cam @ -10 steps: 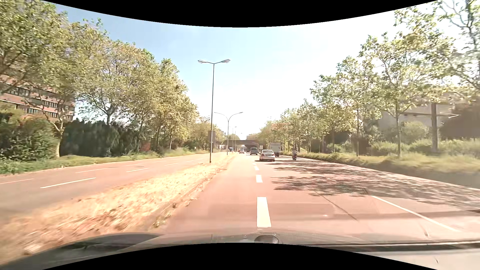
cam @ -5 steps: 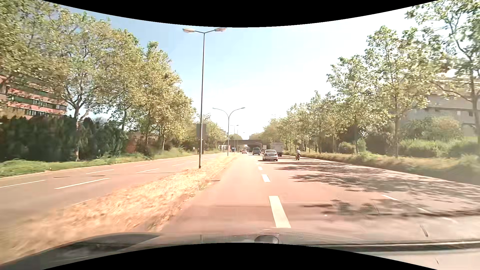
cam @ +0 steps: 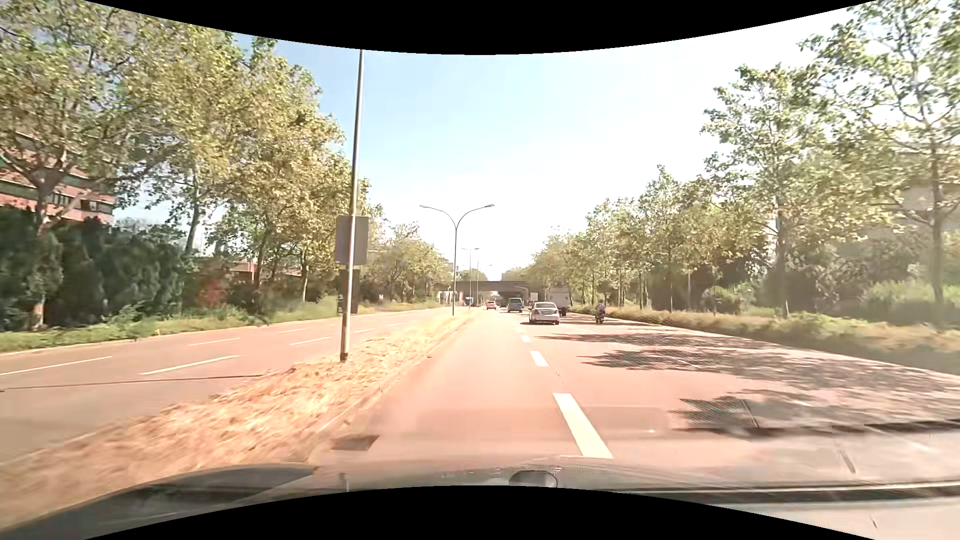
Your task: Follow the waypoints while adhering to traffic rules and regulations
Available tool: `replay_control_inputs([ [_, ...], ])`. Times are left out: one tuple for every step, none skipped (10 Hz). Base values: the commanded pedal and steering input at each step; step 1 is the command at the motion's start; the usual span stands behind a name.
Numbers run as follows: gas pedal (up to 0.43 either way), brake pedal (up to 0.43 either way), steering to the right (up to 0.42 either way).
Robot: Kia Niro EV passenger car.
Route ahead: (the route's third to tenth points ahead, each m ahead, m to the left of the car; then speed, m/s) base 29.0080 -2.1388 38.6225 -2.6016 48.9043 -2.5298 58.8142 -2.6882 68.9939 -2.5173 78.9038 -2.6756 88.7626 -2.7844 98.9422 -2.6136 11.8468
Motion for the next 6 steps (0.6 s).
replay_control_inputs([
  [0.0,0.0,-0.003],
  [0.0,0.0,-0.003],
  [0.0,0.0,-0.003],
  [0.0,0.0,-0.003],
  [0.0,0.0,-0.004],
  [0.0,0.0,-0.004],
])
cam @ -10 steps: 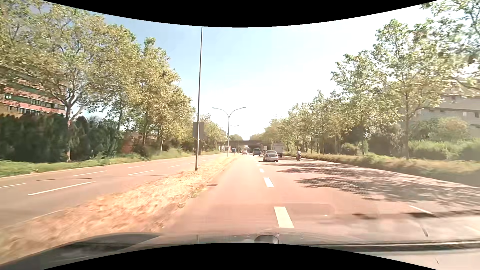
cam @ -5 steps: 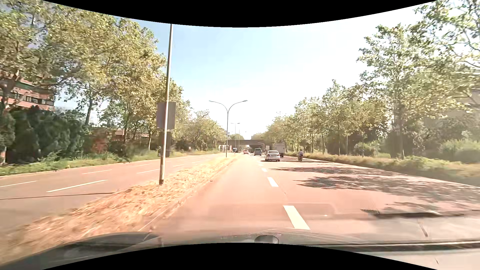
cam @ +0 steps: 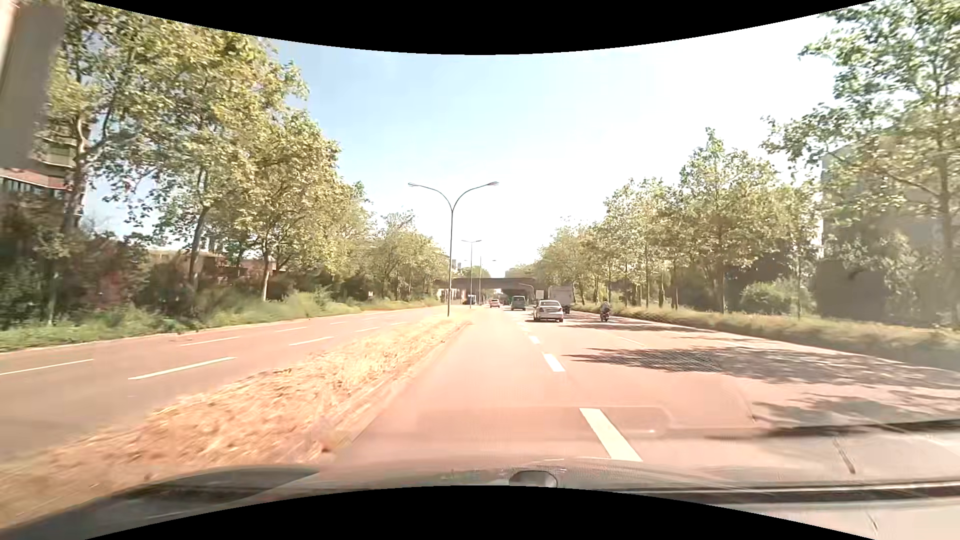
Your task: Follow the waypoints while adhering to traffic rules and regulations
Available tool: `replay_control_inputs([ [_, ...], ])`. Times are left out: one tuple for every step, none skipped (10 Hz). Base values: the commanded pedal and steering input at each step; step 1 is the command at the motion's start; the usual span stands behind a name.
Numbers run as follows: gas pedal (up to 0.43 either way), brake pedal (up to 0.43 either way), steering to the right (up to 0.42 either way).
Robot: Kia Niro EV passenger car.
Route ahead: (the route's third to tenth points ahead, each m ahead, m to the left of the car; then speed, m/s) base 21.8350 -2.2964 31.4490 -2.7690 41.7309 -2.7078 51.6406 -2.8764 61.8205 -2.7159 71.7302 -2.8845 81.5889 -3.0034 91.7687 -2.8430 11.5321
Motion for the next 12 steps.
replay_control_inputs([
  [0.0,0.0,-0.003],
  [0.0,0.0,-0.003],
  [0.0,0.0,-0.002],
  [0.0,0.0,-0.001],
  [0.0,0.0,0.0],
  [0.0,0.0,0.0],
  [0.0,0.0,0.002],
  [0.0,0.0,0.003],
  [0.0,0.0,0.003],
  [0.0,0.0,0.003],
  [0.0,0.0,0.003],
  [0.0,0.0,0.004],
])
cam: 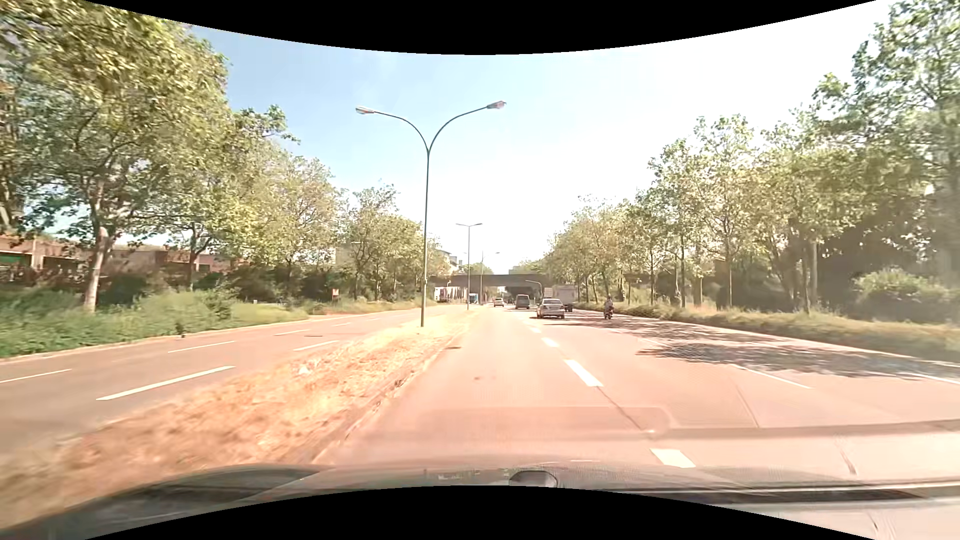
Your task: Follow the waypoints while adhering to traffic rules and regulations
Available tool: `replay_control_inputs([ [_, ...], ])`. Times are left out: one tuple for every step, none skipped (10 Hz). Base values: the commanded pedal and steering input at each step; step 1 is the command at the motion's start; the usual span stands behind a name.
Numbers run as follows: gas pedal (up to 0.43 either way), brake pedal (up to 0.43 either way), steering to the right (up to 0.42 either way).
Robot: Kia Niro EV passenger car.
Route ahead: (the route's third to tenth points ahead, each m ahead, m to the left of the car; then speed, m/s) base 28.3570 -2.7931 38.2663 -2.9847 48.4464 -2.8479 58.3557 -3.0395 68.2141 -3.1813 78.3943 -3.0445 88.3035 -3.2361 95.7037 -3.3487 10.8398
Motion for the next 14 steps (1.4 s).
replay_control_inputs([
  [0.0,0.0,0.004],
  [0.0,0.0,0.004],
  [0.0,0.0,0.004],
  [0.0,0.0,0.005],
  [0.0,0.0,0.006],
  [0.0,0.0,0.006],
  [0.0,0.0,0.007],
  [0.0,0.0,0.007],
  [0.0,0.0,0.007],
  [0.0,0.0,0.007],
  [0.0,0.0,0.007],
  [0.0,0.0,0.007],
  [0.0,0.0,0.007],
  [0.0,0.0,0.007],
])
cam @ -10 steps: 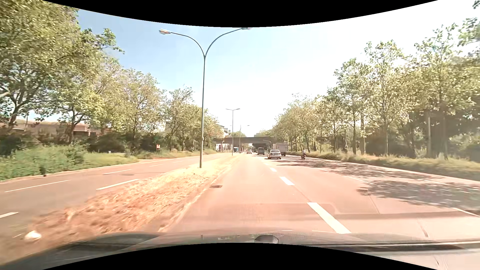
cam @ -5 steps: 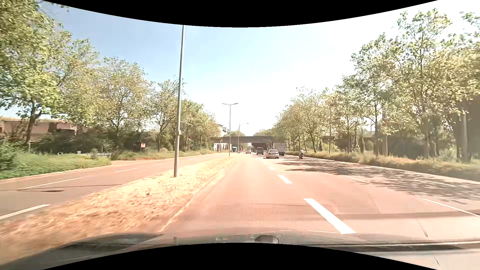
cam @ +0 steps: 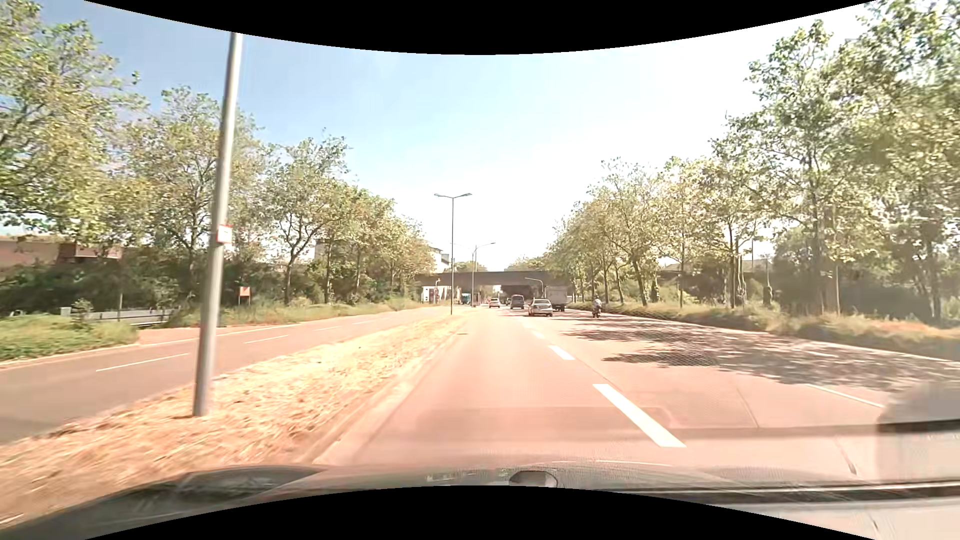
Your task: Follow the waypoints while adhering to traffic rules and regulations
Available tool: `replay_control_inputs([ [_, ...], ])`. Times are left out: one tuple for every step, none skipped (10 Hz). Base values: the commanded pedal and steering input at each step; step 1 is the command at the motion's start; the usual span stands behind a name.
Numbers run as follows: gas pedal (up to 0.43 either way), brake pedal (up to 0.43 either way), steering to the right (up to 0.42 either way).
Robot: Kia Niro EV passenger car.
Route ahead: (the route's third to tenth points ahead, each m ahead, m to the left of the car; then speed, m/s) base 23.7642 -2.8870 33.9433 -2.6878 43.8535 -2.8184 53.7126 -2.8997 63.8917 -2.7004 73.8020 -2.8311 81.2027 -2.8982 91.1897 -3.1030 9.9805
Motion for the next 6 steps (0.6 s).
replay_control_inputs([
  [0.0,0.0,0.006],
  [0.0,0.0,0.006],
  [0.0,0.0,0.005],
  [0.0,0.0,0.005],
  [0.0,0.0,0.005],
  [0.0,0.0,0.005],
])
